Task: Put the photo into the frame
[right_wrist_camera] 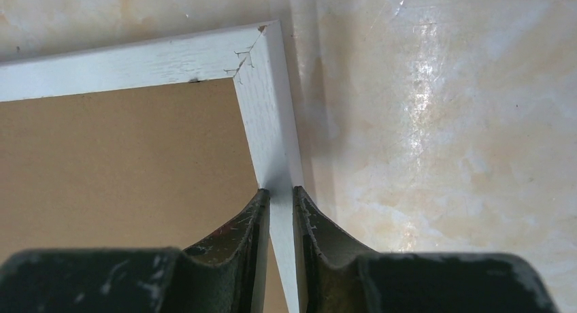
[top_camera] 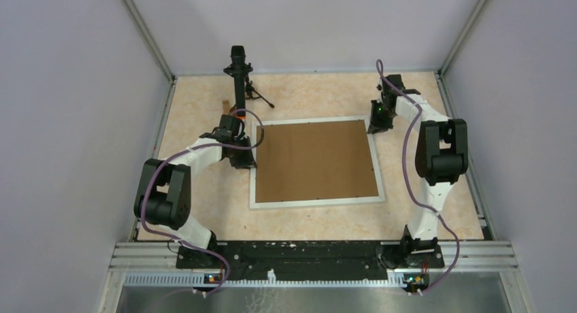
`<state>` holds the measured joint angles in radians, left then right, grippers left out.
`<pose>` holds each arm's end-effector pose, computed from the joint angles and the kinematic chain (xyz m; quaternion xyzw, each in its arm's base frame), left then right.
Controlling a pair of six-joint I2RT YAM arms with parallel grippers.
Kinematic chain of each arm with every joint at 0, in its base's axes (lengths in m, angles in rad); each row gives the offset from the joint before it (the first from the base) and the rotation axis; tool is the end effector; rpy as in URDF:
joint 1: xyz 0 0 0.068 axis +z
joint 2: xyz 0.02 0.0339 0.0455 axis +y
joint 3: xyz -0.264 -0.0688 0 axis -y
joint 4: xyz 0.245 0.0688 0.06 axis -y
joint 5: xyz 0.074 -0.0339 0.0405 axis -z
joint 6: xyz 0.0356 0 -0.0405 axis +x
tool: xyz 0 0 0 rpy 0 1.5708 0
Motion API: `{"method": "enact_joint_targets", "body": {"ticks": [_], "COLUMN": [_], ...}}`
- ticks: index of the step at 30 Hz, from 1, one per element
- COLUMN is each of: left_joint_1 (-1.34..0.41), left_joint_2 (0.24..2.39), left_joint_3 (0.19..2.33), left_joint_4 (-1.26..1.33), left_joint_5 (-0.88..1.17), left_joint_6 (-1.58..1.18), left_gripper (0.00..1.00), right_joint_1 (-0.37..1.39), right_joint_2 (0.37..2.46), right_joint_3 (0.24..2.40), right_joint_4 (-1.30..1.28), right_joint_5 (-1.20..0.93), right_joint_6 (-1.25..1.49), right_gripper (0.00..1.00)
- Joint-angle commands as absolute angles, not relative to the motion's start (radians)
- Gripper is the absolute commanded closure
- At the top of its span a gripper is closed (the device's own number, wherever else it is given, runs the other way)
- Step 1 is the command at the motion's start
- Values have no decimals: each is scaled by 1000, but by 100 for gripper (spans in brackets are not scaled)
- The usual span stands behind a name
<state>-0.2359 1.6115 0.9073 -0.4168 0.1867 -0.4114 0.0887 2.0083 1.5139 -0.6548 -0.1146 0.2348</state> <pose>0.2937 -0.0774 0.1662 -0.0644 0.9687 -0.1568 0.1816 0.4187 0.0413 0.1894 0.0593 0.9745 0.0889 0.1971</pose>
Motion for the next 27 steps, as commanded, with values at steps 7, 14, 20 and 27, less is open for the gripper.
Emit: {"method": "enact_joint_targets", "body": {"ticks": [7, 14, 20, 27], "left_joint_1": [-239, -240, -239, -240], "left_joint_2": [1733, 1728, 1729, 1732], "left_joint_3": [839, 839, 844, 849], "left_joint_4": [-443, -445, -442, -442], "left_joint_5": [58, 57, 62, 77], "left_joint_6": [-365, -365, -371, -382], "left_gripper": [84, 85, 86, 87], "right_joint_1": [130, 253, 357, 464], "right_joint_2": [2088, 2121, 2114, 2185], "right_joint_3": [1496, 1409, 1341, 1357], "right_joint_4": [-631, -646, -651, -641], "right_joint_5": [-87, 39, 91, 74], "right_joint_6": [231, 274, 361, 461], "right_gripper": [81, 81, 80, 76]}}
